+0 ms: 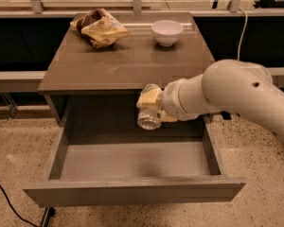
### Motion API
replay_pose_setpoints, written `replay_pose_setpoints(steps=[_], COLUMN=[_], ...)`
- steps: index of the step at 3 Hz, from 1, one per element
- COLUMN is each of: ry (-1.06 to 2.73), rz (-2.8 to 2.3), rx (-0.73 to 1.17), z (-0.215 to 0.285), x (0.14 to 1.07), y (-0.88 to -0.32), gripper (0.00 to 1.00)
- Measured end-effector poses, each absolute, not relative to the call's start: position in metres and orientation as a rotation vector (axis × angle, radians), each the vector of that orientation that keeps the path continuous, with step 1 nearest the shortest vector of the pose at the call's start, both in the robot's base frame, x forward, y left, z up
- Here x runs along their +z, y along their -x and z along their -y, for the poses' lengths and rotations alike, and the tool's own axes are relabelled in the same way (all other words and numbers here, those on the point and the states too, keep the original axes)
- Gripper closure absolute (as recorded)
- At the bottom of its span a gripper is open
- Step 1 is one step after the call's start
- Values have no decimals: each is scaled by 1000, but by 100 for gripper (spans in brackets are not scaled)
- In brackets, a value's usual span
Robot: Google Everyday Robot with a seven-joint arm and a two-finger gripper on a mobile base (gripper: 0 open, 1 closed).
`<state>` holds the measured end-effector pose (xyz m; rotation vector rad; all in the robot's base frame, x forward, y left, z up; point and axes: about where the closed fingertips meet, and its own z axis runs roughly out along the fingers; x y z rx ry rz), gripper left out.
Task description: Place 7up can into top drawer
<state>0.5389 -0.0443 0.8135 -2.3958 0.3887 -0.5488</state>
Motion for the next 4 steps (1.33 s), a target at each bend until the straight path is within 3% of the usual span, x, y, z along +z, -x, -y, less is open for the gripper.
replay_pose_setpoints(steps=[2,4], ry=[2428,2391], rz=[-323,-222], rx=[-571,-399], z=[47,42], x=[791,677], y=[-549,-565], gripper=[100,100])
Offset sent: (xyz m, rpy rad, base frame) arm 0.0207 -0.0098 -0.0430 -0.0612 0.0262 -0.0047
